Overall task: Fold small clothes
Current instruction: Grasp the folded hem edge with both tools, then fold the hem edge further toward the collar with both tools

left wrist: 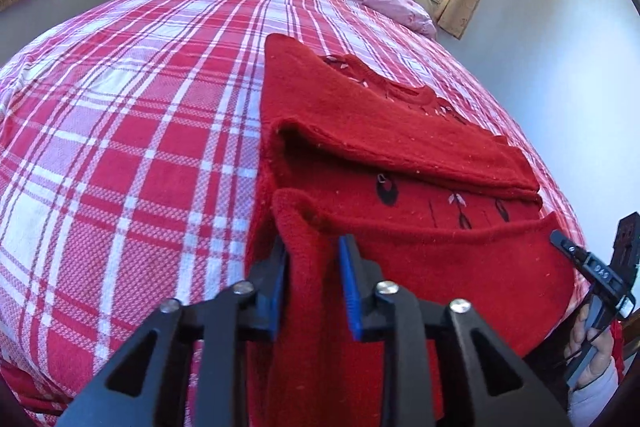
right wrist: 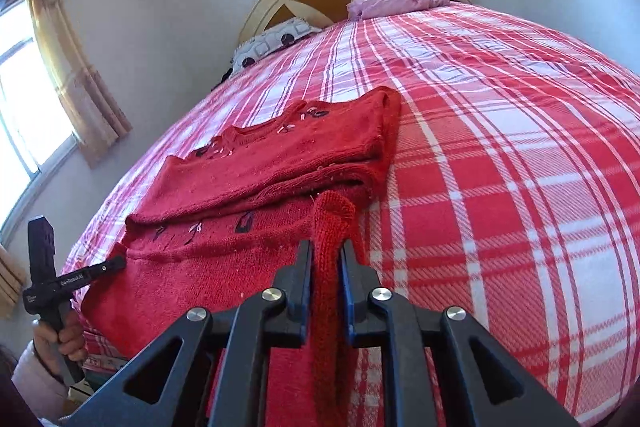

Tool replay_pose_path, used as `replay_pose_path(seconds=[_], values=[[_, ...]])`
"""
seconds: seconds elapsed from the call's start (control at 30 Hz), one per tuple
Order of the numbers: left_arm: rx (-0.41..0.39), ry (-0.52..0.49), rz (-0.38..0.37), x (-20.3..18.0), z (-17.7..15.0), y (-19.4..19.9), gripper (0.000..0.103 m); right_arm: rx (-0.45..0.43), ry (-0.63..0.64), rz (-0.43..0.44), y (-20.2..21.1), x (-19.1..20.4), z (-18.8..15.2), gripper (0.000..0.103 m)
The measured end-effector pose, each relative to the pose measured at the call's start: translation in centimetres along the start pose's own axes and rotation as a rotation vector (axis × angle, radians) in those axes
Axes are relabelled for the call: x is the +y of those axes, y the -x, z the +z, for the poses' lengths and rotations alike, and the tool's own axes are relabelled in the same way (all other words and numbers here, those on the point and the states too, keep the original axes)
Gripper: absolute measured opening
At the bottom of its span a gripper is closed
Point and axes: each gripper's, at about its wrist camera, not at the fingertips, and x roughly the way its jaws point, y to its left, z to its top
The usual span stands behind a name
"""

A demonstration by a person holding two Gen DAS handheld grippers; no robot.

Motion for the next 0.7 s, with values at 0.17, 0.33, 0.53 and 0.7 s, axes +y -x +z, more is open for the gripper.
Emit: replay_pose_path(seconds=[0.17,0.33,0.53,0.7], values=[[0.003,-0.034,0.024,-0.8,0.0,-0.2,0.040,0.048,-0.016,0.011,-1.7,-0.4,0.1,0.017],[-0.014,-0.074,0.063,-1.4,-0.3,-0.2,0.013,0.032,0.022,-0.012,-1.4,-0.1,-0.4,0.015],[-0.040,-0.044,0.039,-0.9,0.1,1.3,0.008,-0.004,0.077,-0.033,0.4,1.4,0.0,0.010],[-0.126,-0.051,0.007,-1.6,2.1,3.8,0.008,-0.088,0.055,0.008,3.0,1.8,2.8,0.009]])
